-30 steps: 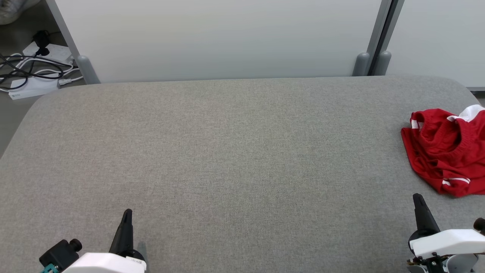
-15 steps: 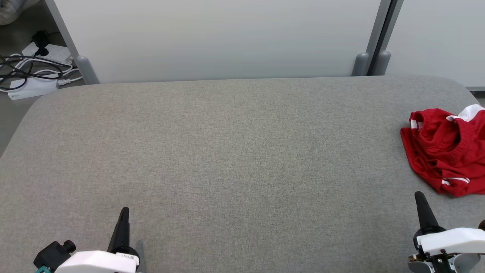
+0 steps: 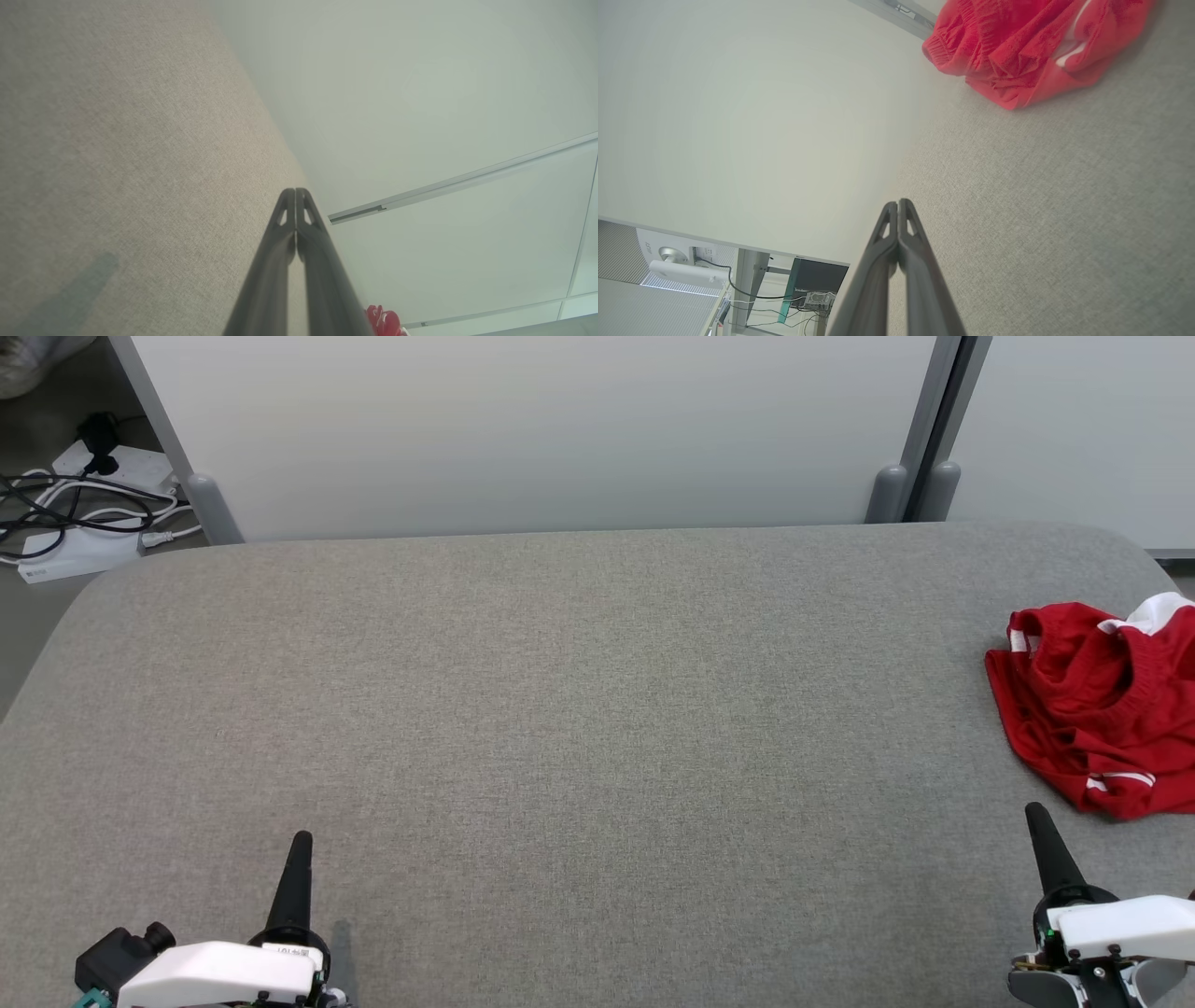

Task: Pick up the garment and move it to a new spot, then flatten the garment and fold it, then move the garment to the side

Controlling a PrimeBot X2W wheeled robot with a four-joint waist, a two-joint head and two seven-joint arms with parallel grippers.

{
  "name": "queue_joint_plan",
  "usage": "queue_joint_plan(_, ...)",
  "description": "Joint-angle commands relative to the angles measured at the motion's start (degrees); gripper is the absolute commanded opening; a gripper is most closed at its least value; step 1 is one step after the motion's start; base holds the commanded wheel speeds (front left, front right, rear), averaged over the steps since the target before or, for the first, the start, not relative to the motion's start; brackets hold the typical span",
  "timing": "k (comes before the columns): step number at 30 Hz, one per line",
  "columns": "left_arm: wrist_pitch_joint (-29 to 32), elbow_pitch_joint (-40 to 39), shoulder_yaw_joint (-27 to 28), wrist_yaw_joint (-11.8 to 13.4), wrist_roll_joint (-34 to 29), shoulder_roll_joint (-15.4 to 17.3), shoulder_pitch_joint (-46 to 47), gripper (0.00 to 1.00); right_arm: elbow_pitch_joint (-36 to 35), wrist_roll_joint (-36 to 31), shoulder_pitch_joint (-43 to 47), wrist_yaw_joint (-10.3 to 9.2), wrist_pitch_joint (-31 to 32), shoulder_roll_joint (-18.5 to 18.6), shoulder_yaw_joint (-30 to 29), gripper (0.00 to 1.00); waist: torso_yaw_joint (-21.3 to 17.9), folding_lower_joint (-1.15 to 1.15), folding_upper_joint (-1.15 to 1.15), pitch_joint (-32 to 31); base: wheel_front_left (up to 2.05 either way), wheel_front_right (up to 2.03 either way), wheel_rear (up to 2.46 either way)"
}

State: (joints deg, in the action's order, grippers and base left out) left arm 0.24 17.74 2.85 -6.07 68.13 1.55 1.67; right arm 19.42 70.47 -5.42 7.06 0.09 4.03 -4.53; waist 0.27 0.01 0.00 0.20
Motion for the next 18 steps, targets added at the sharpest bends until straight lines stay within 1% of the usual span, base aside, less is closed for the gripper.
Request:
queue_joint_plan(1,0.5,-1.7,1.6,-0.8,1.9,1.1,3.2,0.0,-1.9,1.9,-1.2,0.31,0.8,0.4,0.6,0.0,0.0,-0.01,0.0,0.0,0.0,0.0,0.0)
queue_joint_plan(12,2.2,-2.3,2.2,-0.9,8.5,1.1,3.6,0.0,-3.0,7.7,-1.1,0.35,2.5,0.0,-0.2,0.0,-0.1,-0.01,0.0,0.0,0.0,0.0,0.0)
queue_joint_plan(18,3.4,-2.7,2.7,-1.1,13.0,1.2,3.8,0.0,-3.7,11.8,-1.0,0.37,3.6,-0.4,-0.7,0.0,-0.1,-0.01,0.0,0.0,0.0,0.0,0.0)
